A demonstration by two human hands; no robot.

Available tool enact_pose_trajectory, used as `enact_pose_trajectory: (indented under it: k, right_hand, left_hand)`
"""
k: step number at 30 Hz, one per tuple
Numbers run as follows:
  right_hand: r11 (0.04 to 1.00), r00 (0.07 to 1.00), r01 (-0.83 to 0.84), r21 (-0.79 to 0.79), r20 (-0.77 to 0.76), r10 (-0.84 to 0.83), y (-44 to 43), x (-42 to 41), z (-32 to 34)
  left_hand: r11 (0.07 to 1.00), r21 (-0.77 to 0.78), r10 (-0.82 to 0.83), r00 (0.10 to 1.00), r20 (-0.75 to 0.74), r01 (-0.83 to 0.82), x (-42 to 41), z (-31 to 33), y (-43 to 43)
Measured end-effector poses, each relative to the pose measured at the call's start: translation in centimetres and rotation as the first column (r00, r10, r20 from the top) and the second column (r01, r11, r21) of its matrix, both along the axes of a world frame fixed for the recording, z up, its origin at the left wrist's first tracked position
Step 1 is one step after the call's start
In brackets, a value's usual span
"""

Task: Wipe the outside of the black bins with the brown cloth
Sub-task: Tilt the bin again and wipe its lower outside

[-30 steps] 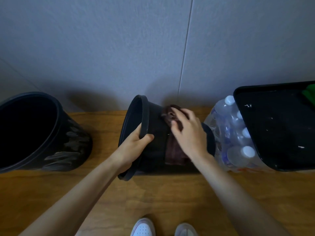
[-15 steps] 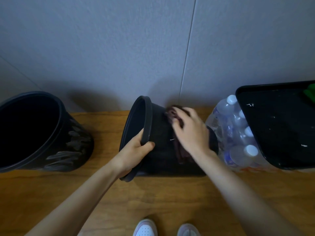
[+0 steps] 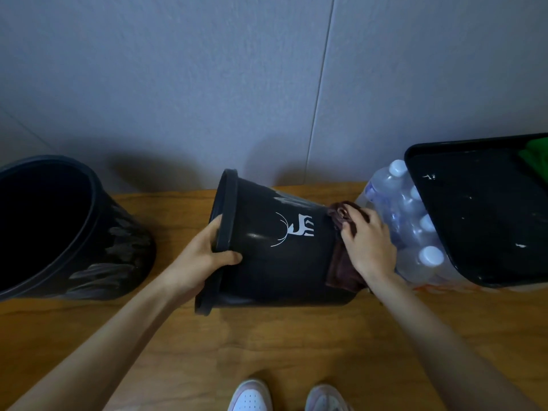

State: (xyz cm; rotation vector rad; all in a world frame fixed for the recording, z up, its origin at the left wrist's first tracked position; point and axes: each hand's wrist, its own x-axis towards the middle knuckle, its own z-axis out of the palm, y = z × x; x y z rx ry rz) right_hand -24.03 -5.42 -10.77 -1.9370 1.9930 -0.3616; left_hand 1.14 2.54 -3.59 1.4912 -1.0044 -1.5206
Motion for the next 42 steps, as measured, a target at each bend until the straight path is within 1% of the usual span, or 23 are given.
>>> enact_pose_trajectory:
  k: [1, 2, 4, 5, 6, 7, 9, 11, 12, 16, 18, 20, 22, 23, 25, 27, 30, 32, 36, 39, 40, 42]
  right_hand:
    - [1.000, 1.000, -0.011, -0.013, -0.004, 0.011, 0.1, -0.1, 0.0]
    - [0.999, 1.000, -0.021, -0.029, -0.002, 0.021, 0.3, -0.2, 0.0]
    - [0.997, 0.999, -0.051, -0.058, 0.004, 0.051, 0.8, -0.1, -0.2]
    - [0.995, 0.997, -0.072, -0.069, 0.002, 0.072, 1.1, -0.1, -0.3]
    - [0.993, 0.996, -0.090, -0.079, 0.003, 0.091, 1.3, -0.2, -0.4]
    - [0.992, 0.995, -0.098, -0.084, 0.012, 0.099, 1.4, -0.2, -0.5]
    - [0.995, 0.995, -0.076, -0.069, 0.061, 0.080, 1.3, -0.4, -0.6]
    - [0.999, 0.992, -0.016, -0.040, 0.127, 0.021, 0.8, -0.4, -0.5]
    - [0.999, 0.988, 0.016, -0.032, 0.153, -0.011, 0.6, -0.2, -0.4]
    - [0.993, 0.971, 0.116, 0.016, 0.209, -0.117, 0.5, 2.1, -0.1]
    - [0.992, 0.961, 0.129, 0.010, 0.244, -0.127, 0.9, 3.8, 0.6]
    - [0.995, 0.955, 0.093, -0.036, 0.285, -0.079, 1.4, 5.8, 2.0]
    - [0.995, 0.933, 0.024, -0.094, 0.359, 0.011, 2.1, 8.0, 3.7]
    - [0.992, 0.917, -0.015, -0.124, 0.393, 0.063, 2.5, 9.2, 4.6]
    - [0.979, 0.897, -0.088, -0.182, 0.414, 0.158, 3.3, 10.9, 6.0]
    - [0.964, 0.901, -0.145, -0.222, 0.373, 0.222, 3.5, 11.6, 6.5]
    - [0.944, 0.936, -0.196, -0.265, 0.237, 0.261, 2.9, 10.5, 5.4]
    - [0.960, 0.957, -0.163, -0.226, 0.200, 0.209, 2.0, 9.2, 4.1]
    - [0.996, 0.994, 0.013, -0.087, 0.105, -0.004, 0.2, 5.8, 1.1]
    - [0.985, 0.983, 0.160, 0.069, 0.080, -0.165, -0.6, 2.9, -0.5]
    - [0.976, 0.977, 0.190, 0.110, 0.077, -0.199, -0.6, 2.3, -0.8]
    - [0.967, 0.970, 0.213, 0.141, 0.083, -0.226, -0.4, 2.4, -0.5]
  left_hand:
    - [0.999, 0.040, 0.017, 0.999, -0.033, -0.016, -0.1, 0.3, -0.8]
    - [0.994, 0.094, 0.068, 0.996, -0.064, -0.061, -0.4, 0.8, -1.8]
    - [0.954, 0.229, 0.225, 0.968, -0.115, -0.194, -0.8, 1.8, -3.9]
    - [0.933, 0.284, 0.262, 0.958, -0.117, -0.220, -0.9, 1.8, -4.6]
    - [0.918, 0.330, 0.262, 0.961, -0.085, -0.221, -1.1, 2.0, -4.8]
    - [0.914, 0.339, 0.244, 0.970, -0.018, -0.224, -1.1, 1.8, -4.8]
    - [0.927, 0.268, 0.244, 0.964, 0.100, -0.263, -1.1, 1.2, -4.4]
    - [0.949, 0.191, 0.233, 0.965, 0.121, -0.253, -1.3, 1.0, -3.8]
    - [0.962, 0.147, 0.215, 0.969, 0.120, -0.232, -1.4, 1.0, -3.4]
    - [0.994, -0.079, 0.094, 0.971, 0.221, -0.078, -2.1, 1.1, -1.6]
    - [0.989, -0.136, 0.083, 0.972, 0.220, -0.053, -2.4, 1.2, -1.1]
    - [0.987, -0.156, 0.075, 0.974, 0.212, -0.042, -2.4, 1.1, -0.8]
    - [0.986, -0.166, 0.040, 0.974, 0.224, -0.002, -2.3, 1.1, -0.6]
    - [0.984, -0.178, 0.017, 0.968, 0.249, 0.028, -2.3, 1.1, -0.6]
    - [0.975, -0.210, 0.000, 0.948, 0.317, 0.070, -2.4, 1.0, -0.6]
    - [0.972, -0.220, -0.006, 0.939, 0.345, 0.087, -2.6, 0.9, -0.6]
    - [0.971, -0.217, -0.025, 0.947, 0.321, 0.099, -2.7, 1.0, -0.9]
    - [0.976, -0.205, -0.012, 0.952, 0.306, 0.078, -2.4, 0.9, -0.9]
    - [0.983, -0.177, 0.005, 0.956, 0.292, 0.049, -1.6, 0.6, -0.7]
    - [0.982, -0.174, -0.022, 0.955, 0.295, 0.076, -1.9, 0.7, -0.5]
    - [0.982, -0.169, -0.033, 0.955, 0.294, 0.086, -2.1, 0.7, -0.4]
    - [0.982, -0.162, -0.051, 0.957, 0.287, 0.101, -2.2, 0.7, -0.3]
